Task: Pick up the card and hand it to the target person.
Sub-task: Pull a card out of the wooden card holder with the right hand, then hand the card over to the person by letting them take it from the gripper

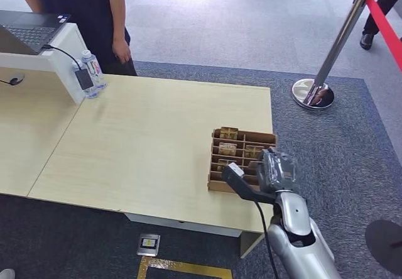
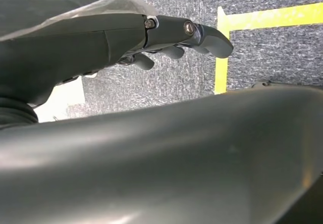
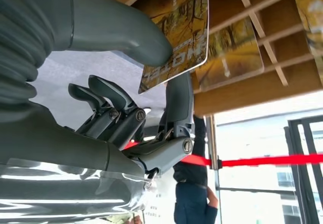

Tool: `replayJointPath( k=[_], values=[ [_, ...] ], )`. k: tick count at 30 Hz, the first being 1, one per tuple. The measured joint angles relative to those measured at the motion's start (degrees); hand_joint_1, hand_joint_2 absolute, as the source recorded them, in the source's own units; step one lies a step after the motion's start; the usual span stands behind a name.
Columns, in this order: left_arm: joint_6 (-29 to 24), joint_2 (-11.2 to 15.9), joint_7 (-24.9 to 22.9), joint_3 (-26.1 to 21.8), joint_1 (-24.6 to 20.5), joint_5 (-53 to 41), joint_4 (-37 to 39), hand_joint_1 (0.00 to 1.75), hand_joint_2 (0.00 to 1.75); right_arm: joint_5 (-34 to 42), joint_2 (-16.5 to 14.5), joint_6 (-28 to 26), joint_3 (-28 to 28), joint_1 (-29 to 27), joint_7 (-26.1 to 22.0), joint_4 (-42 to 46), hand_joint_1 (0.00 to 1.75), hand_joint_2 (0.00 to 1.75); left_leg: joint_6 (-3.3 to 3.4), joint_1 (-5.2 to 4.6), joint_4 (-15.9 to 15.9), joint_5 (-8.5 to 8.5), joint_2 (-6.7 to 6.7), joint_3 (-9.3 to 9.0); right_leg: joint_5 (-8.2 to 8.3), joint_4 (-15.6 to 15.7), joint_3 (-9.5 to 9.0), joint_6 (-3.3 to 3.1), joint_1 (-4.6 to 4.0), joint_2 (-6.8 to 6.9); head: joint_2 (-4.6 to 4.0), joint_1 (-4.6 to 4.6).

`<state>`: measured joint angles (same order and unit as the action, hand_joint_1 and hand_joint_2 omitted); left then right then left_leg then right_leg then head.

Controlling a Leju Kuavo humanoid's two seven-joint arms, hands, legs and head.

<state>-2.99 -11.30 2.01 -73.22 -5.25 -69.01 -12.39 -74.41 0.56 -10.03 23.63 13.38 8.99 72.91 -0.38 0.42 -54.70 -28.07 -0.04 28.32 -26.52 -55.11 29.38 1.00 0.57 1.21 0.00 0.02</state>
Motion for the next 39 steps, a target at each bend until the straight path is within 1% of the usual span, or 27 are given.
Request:
replayJointPath(
  k=[8, 13, 17, 23, 28, 31, 35, 39],
  values=[
    [0.2, 0.0, 0.4, 0.0, 0.0, -0.1, 0.0, 0.0, 0.0, -0.5, 1.2, 0.1, 0.0, -2.1, -0.8, 8.4, 1.75, 1.75, 0.0, 0.0, 0.0, 0.0, 0.0, 0.02, 0.0, 0.0, 0.03, 0.0, 0.0, 0.0, 0.0, 0.01],
    [0.3, 0.0, 0.6, 0.0, 0.0, 0.0, 0.0, 0.0, 0.0, 0.6, 2.6, 1.1, 0.0, -2.9, -1.8, 13.5, 1.75, 1.75, 0.0, 0.0, 0.0, 0.0, 0.0, 0.04, 0.0, 0.0, 0.04, 0.0, 0.0, 0.0, 0.0, 0.0],
    [0.3, 0.0, 0.6, 0.0, 0.0, 0.1, 0.0, 0.0, 0.0, 1.6, 3.8, 1.5, 0.0, -3.0, -2.6, 16.1, 1.75, 1.75, 0.0, 0.0, 0.0, 0.0, 0.0, 0.04, 0.0, 0.0, 0.04, 0.0, 0.0, 0.0, 0.0, 0.01],
    [0.2, 0.0, 0.8, 0.0, 0.0, 0.9, 0.0, 0.0, 0.0, 3.1, 5.6, 0.8, 0.0, -2.1, -5.2, 18.8, 1.75, 1.75, 0.0, 0.0, 0.0, 0.0, 0.0, 0.05, 0.0, 0.0, 0.03, 0.0, 0.0, 0.0, 0.0, 0.01],
    [0.0, 0.0, 1.1, 0.0, 0.0, 1.1, 0.0, 0.0, 0.0, 3.7, 5.7, 0.0, 0.5, 0.4, -6.9, 19.2, 1.75, 1.75, 0.01, 0.0, 0.0, 0.01, 0.0, 0.06, 0.0, 0.0, 0.02, 0.0, 0.0, 0.0, 0.0, 0.01],
    [0.0, 0.0, 1.1, 0.0, -0.1, 1.1, 0.0, 0.0, 0.0, 3.9, 5.5, -1.6, 1.1, 2.7, -7.1, 18.4, 1.75, 1.75, 0.01, 0.0, 0.0, 0.02, 0.0, 0.07, 0.01, 0.0, 0.02, 0.0, 0.0, 0.0, 0.0, 0.01],
    [0.0, 0.0, 1.0, 0.0, -0.2, 0.6, 0.0, 0.0, 0.0, 4.5, 3.6, -2.9, 1.6, 9.2, -6.4, 13.6, 1.75, 1.75, 0.04, 0.0, 0.0, 0.09, -0.01, 0.09, 0.06, 0.0, 0.03, 0.0, 0.0, 0.0, 0.0, 0.01],
    [0.3, 0.0, 1.0, 0.2, -0.4, -0.2, 0.0, 0.0, 0.0, 4.5, 1.5, -3.9, 1.7, 14.4, -5.4, 8.6, 1.75, 1.75, 0.02, 0.0, 0.0, 0.13, 0.02, 0.12, 0.14, 0.0, 0.1, -0.08, 0.0, 0.0, 0.0, 0.01]
  ],
)
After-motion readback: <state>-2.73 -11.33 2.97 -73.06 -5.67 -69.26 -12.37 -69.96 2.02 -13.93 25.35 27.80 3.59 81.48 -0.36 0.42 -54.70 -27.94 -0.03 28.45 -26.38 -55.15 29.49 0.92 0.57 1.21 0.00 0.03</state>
